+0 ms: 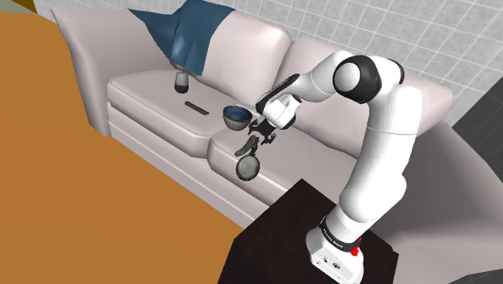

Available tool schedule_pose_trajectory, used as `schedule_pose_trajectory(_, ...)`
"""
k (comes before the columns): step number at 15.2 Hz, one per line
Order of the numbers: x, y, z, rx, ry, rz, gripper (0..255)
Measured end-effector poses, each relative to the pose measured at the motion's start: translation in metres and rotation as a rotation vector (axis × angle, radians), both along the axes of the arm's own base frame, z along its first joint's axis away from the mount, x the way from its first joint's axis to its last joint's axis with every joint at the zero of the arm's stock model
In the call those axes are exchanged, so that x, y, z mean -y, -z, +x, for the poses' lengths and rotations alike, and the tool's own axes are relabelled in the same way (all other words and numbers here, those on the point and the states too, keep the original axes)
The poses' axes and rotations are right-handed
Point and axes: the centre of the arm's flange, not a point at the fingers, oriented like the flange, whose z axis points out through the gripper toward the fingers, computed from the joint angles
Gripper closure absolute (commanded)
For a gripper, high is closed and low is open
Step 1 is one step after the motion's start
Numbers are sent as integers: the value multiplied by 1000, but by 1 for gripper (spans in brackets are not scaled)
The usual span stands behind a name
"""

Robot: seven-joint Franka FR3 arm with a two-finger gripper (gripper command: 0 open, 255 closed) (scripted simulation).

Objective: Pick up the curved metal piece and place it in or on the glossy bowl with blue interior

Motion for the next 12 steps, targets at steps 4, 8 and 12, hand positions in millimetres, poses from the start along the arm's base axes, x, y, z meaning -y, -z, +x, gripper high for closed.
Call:
schedule_pose_trajectory(4, 8, 27, 12, 15, 53, 16, 0)
schedule_pose_trajectory(8, 7, 46, 20, 16, 56, 17, 0)
schedule_pose_trajectory(12, 6, 53, 23, 16, 57, 17, 0)
